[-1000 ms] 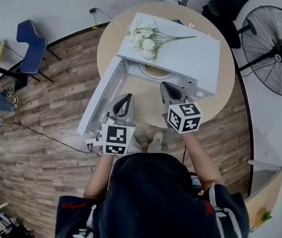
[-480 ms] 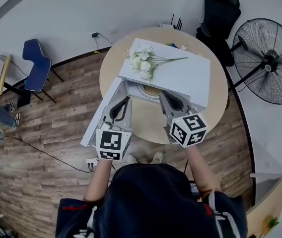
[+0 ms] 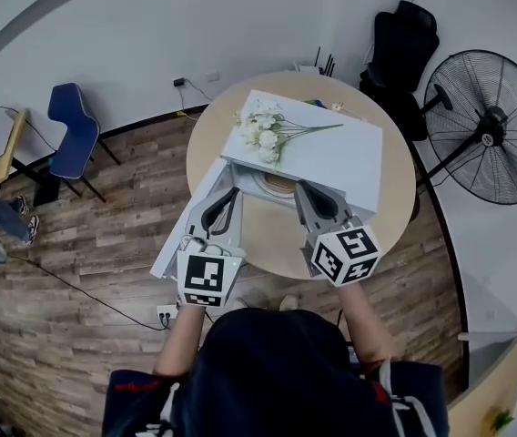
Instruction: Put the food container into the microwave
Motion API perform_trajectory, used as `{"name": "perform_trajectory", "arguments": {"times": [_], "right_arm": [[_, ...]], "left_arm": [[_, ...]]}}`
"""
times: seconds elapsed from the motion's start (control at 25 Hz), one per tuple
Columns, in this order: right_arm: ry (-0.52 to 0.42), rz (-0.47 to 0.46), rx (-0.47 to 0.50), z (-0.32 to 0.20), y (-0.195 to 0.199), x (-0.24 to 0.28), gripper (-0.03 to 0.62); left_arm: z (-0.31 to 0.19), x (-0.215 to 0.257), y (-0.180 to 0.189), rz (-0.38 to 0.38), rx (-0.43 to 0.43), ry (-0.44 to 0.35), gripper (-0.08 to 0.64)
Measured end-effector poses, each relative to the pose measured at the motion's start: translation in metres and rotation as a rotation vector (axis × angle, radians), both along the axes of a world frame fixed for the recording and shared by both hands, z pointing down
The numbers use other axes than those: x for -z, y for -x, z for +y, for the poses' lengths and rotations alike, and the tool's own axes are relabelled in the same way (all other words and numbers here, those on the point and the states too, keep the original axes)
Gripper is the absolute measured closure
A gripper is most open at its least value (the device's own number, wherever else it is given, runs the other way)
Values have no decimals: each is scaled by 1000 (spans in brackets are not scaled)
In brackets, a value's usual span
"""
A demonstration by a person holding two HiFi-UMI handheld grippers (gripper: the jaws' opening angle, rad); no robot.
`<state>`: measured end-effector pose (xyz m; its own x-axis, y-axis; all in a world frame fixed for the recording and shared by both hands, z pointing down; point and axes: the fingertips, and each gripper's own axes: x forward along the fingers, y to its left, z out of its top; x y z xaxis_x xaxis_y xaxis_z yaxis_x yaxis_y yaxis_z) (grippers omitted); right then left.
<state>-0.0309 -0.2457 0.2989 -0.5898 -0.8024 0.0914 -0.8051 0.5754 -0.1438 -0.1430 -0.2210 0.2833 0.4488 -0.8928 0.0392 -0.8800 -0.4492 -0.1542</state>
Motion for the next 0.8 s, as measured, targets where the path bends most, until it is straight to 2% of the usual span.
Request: {"name": "perform_trajectory", "arguments": {"times": [0.8], "right_arm": [[-5,6,15,10,4,-3,581]], "left_arm": [[7,-11,-4,-22,7,22,545]]}}
